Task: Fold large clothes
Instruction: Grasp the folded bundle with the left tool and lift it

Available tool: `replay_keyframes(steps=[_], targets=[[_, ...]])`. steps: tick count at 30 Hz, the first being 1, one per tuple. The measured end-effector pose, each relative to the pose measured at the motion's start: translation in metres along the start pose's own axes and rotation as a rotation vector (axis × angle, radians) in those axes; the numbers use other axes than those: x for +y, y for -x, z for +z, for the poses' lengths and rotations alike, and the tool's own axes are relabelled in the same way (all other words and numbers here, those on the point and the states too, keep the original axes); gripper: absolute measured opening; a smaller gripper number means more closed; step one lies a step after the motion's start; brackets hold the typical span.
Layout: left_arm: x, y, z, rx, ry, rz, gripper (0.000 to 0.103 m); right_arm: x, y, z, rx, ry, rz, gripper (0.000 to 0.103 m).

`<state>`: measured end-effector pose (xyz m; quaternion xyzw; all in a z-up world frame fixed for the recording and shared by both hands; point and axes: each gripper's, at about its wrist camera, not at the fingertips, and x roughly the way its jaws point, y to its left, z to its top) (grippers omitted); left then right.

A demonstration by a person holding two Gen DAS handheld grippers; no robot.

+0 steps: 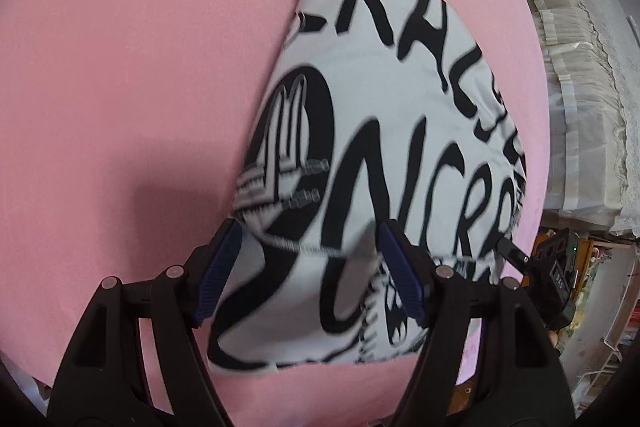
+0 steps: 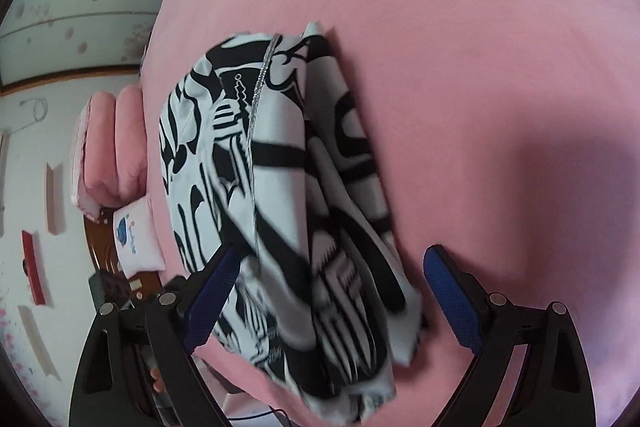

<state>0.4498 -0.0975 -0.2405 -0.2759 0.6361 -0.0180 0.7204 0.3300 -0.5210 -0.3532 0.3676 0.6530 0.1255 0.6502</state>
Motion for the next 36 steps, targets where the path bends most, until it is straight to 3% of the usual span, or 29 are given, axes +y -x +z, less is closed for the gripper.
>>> replay_keyframes(steps=[2,6,10,15,21,26,30,36], targets=[[0.003,-0.007,0.010,0.001,0.009,-0.014,0.068,0.004,-0.016,0.009,0.036,0.021,0.047,0.095],[0.010,-0.022,0.027,0.006,0.039,-0.049,0.072,0.011,-0.043,0.023,0.074,0.052,0.057,0.095],[0.021,-0.035,0.033,-0.023,0.116,-0.116,0.084,0.016,-0.054,0.028,0.076,0.066,0.041,0.095],[0.027,-0.049,0.030,-0.062,0.203,-0.168,0.087,0.022,-0.056,0.023,0.057,0.111,0.029,0.089],[0.012,-0.041,0.017,-0.130,0.206,-0.135,0.070,0.033,-0.049,0.012,0.038,0.152,0.007,0.067],[-0.010,-0.024,0.006,-0.172,0.193,-0.082,0.049,0.052,-0.037,0.002,0.019,0.169,0.010,0.036],[-0.023,-0.006,-0.012,-0.209,0.174,-0.084,0.037,0.081,-0.026,-0.019,-0.022,0.252,-0.055,0.028],[0.001,0.022,-0.037,-0.110,0.192,-0.071,0.036,0.129,-0.015,-0.076,-0.020,0.325,-0.144,0.026]])
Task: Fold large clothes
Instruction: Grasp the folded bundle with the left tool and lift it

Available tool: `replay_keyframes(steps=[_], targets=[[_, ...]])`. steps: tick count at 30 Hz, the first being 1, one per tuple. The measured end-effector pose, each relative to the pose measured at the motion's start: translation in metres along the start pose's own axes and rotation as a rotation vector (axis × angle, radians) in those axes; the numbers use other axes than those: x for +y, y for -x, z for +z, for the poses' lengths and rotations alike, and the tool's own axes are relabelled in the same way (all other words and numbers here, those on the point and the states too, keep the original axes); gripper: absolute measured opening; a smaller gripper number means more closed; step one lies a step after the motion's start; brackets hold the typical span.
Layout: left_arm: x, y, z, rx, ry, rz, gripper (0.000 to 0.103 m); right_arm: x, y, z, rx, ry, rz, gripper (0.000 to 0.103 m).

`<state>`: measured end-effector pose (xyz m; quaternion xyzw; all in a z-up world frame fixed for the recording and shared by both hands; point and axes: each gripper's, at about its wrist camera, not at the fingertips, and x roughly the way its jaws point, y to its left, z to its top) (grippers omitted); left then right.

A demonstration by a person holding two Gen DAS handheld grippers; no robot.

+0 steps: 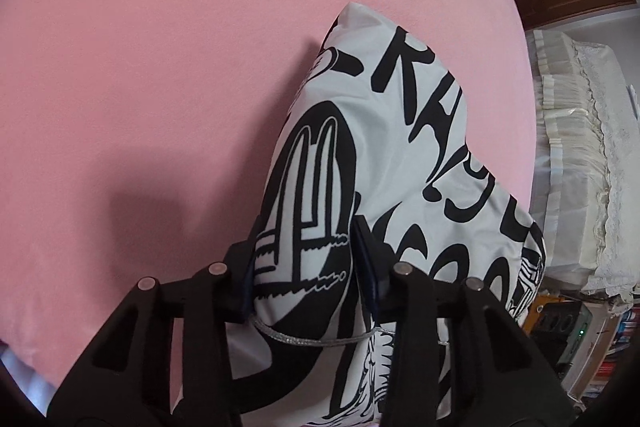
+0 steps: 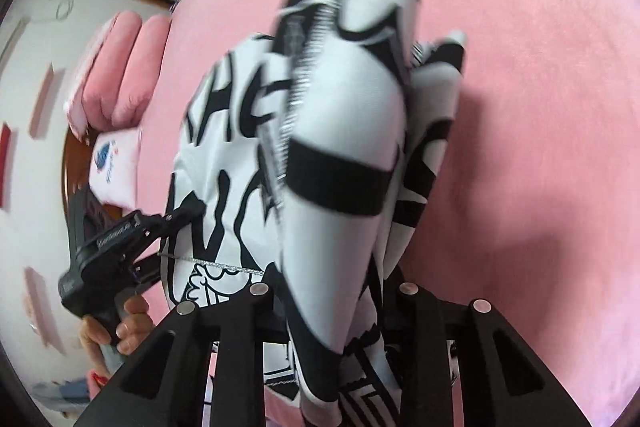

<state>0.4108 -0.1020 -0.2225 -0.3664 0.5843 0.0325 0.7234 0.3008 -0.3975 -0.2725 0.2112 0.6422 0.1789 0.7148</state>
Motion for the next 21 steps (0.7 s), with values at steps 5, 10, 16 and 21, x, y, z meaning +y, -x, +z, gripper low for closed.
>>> replay_keyframes(steps=[5,10,16,21], targets=[[0.046,0.055,-0.013,-0.013,0.010,0.033,0.036,0.067,-0.013,-0.040,0.036,0.084,-0.005,0.025],[0.110,0.125,-0.007,-0.081,0.059,0.073,0.035,0.152,-0.054,-0.069,0.067,0.170,0.036,0.025],[0.186,0.207,0.038,-0.173,0.082,0.125,0.035,0.270,-0.121,-0.085,0.070,0.248,0.108,0.025],[0.198,0.256,0.025,-0.264,0.030,0.195,0.035,0.369,-0.184,-0.086,0.045,0.286,0.190,0.025]])
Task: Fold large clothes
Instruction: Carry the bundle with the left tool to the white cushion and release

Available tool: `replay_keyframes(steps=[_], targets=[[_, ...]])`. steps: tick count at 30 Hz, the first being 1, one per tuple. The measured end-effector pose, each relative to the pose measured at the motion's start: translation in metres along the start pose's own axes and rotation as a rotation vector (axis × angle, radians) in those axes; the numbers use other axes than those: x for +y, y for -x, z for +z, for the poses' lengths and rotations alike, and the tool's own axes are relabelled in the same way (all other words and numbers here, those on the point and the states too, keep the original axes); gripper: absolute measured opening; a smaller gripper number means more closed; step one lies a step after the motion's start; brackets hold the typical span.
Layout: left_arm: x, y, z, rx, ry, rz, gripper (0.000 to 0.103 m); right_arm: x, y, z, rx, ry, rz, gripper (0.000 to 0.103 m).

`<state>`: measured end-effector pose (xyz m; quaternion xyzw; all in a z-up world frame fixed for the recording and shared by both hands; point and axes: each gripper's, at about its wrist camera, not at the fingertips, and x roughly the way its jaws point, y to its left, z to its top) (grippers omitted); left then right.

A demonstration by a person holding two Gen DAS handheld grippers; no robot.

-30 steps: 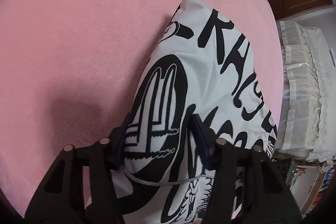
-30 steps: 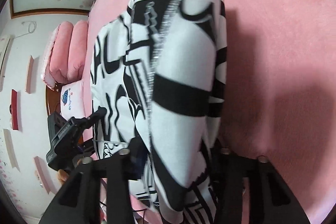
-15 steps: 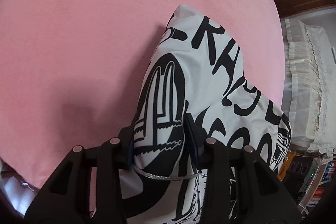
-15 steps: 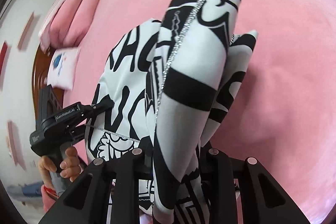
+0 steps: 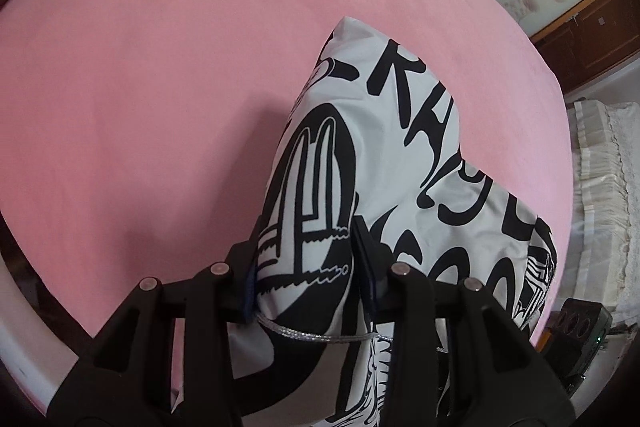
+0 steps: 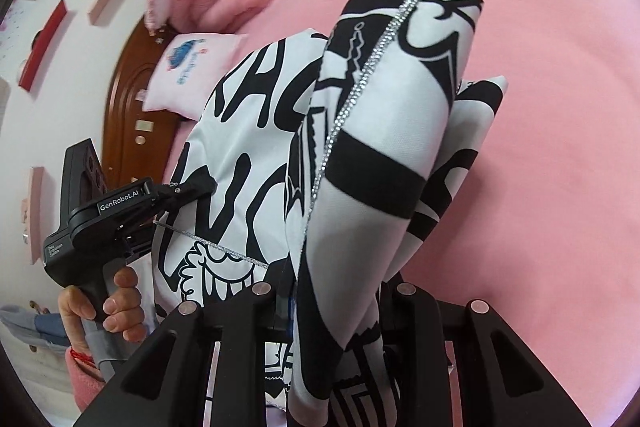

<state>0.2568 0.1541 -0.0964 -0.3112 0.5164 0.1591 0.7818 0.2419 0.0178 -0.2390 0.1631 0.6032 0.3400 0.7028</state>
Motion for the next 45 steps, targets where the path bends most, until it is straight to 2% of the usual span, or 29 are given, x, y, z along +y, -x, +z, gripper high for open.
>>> replay_keyframes(steps=[5,8,11,14,16,18,20,22,23,25,26,27,29,30,31,33,34,36,39,42,45], targets=[[-0.007,0.026,0.025,-0.082,-0.056,0.045,0.035,0.085,-0.086,0.052,-0.045,0.042,0.072,0.025],[-0.013,0.029,0.039,-0.140,-0.069,0.055,0.035,0.111,-0.130,0.087,-0.096,0.071,0.095,0.025],[-0.021,0.010,0.046,-0.206,-0.065,0.056,0.035,0.113,-0.176,0.116,-0.157,0.063,0.098,0.025],[-0.012,-0.034,0.043,-0.234,-0.050,0.027,0.035,0.108,-0.221,0.132,-0.192,0.086,0.048,0.025],[0.002,-0.068,0.039,-0.255,-0.061,0.021,0.035,0.085,-0.248,0.142,-0.176,0.074,0.019,0.025],[0.004,-0.110,0.030,-0.247,-0.083,0.049,0.036,0.075,-0.285,0.151,-0.132,0.064,-0.035,0.025],[0.014,-0.132,0.016,-0.295,-0.096,0.085,0.040,0.067,-0.292,0.152,-0.137,0.089,-0.036,0.027],[0.026,-0.137,0.010,-0.351,-0.066,0.064,0.044,0.062,-0.290,0.152,-0.128,0.114,-0.015,0.033],[0.030,-0.136,0.005,-0.368,-0.044,0.049,0.044,0.061,-0.286,0.148,-0.128,0.132,-0.035,0.038],[0.035,-0.131,0.002,-0.389,-0.012,0.040,0.044,0.049,-0.269,0.137,-0.147,0.175,-0.080,0.044],[0.040,-0.135,0.011,-0.409,0.014,0.052,0.044,0.044,-0.253,0.121,-0.158,0.193,-0.094,0.048],[0.039,-0.122,-0.003,-0.451,0.061,0.077,0.044,0.043,-0.245,0.116,-0.169,0.196,-0.107,0.052],[0.044,-0.110,-0.018,-0.509,0.115,0.086,0.044,0.037,-0.229,0.094,-0.183,0.172,-0.118,0.069],[0.042,-0.097,-0.038,-0.539,0.139,0.081,0.045,0.032,-0.215,0.078,-0.200,0.143,-0.119,0.072],[0.038,-0.088,-0.051,-0.550,0.152,0.077,0.045,0.028,-0.198,0.065,-0.206,0.129,-0.128,0.078],[0.031,-0.070,-0.089,-0.555,0.169,0.054,0.047,0.019,-0.179,0.035,-0.196,0.098,-0.204,0.085],[0.026,-0.063,-0.104,-0.546,0.165,0.051,0.048,0.014,-0.169,0.021,-0.182,0.088,-0.232,0.089],[0.017,-0.046,-0.141,-0.528,0.168,0.052,0.048,0.003,-0.151,-0.017,-0.145,0.046,-0.291,0.090],[0.010,-0.030,-0.193,-0.487,0.231,0.043,0.048,-0.021,-0.124,-0.068,-0.066,-0.036,-0.368,0.095],[-0.009,-0.017,-0.250,-0.376,0.208,0.071,0.048,-0.047,-0.088,-0.117,0.008,-0.109,-0.430,0.098],[-0.037,0.000,-0.308,-0.273,0.151,0.080,0.048,-0.058,-0.044,-0.156,0.004,-0.159,-0.467,0.102]])
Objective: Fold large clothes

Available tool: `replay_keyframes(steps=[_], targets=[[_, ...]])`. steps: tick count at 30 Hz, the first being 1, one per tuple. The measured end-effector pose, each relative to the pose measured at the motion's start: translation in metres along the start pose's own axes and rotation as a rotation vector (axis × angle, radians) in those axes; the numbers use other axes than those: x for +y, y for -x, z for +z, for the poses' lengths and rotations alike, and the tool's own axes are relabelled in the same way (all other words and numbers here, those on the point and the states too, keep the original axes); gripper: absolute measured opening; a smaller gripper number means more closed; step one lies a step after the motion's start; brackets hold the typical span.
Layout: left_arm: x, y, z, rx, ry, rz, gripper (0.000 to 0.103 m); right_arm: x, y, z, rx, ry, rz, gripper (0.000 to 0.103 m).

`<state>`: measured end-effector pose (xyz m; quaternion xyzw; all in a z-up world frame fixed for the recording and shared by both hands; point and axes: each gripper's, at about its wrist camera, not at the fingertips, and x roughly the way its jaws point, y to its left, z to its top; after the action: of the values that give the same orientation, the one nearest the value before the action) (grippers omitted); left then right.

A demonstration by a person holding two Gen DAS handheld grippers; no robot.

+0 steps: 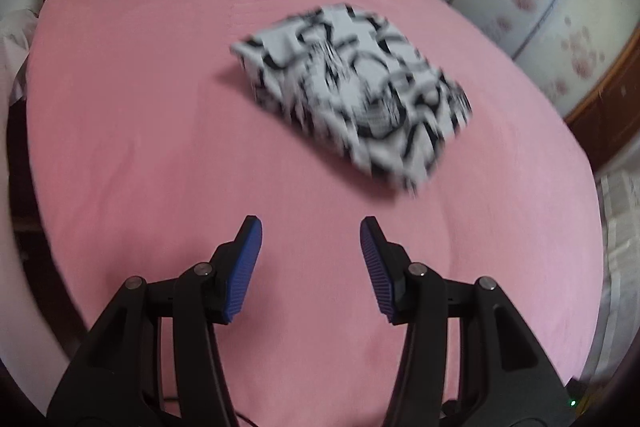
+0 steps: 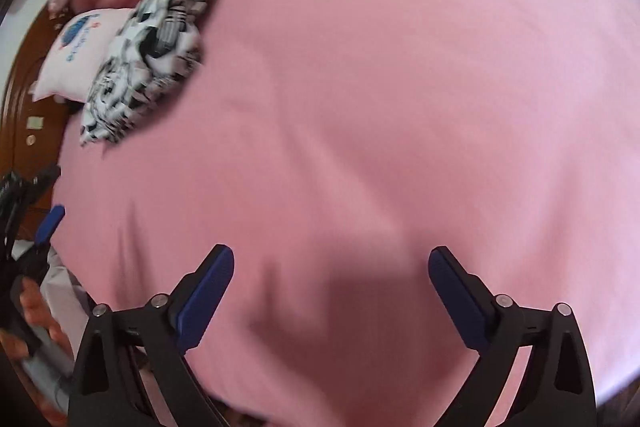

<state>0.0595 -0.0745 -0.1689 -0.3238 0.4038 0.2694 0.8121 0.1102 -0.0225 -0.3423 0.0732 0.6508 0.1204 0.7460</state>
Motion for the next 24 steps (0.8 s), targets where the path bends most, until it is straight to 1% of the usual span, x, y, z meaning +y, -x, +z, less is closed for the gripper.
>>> replay_keyframes(steps=[3,6,9,12,16,20,24], targets=[[-0.021,0.036,-0.050,0.061,-0.079,-0.042,0.048,-0.037,0.042,-0.033,-0.026,-0.037,-0.006,0.103],[-0.052,0.080,-0.097,0.095,-0.187,-0.058,0.048,-0.075,0.089,-0.062,-0.053,-0.045,-0.025,0.103],[-0.079,0.116,-0.135,0.119,-0.255,-0.104,0.048,-0.111,0.139,-0.088,-0.106,-0.045,-0.070,0.103],[-0.110,0.154,-0.174,0.123,-0.341,-0.142,0.048,-0.147,0.178,-0.110,-0.133,-0.067,-0.103,0.103],[-0.142,0.194,-0.202,0.115,-0.438,-0.166,0.048,-0.182,0.224,-0.132,-0.171,-0.071,-0.121,0.103],[-0.163,0.228,-0.225,0.149,-0.494,-0.185,0.048,-0.202,0.259,-0.148,-0.190,-0.063,-0.133,0.103],[-0.174,0.263,-0.241,0.128,-0.553,-0.166,0.048,-0.201,0.284,-0.155,-0.171,-0.044,-0.070,0.103]])
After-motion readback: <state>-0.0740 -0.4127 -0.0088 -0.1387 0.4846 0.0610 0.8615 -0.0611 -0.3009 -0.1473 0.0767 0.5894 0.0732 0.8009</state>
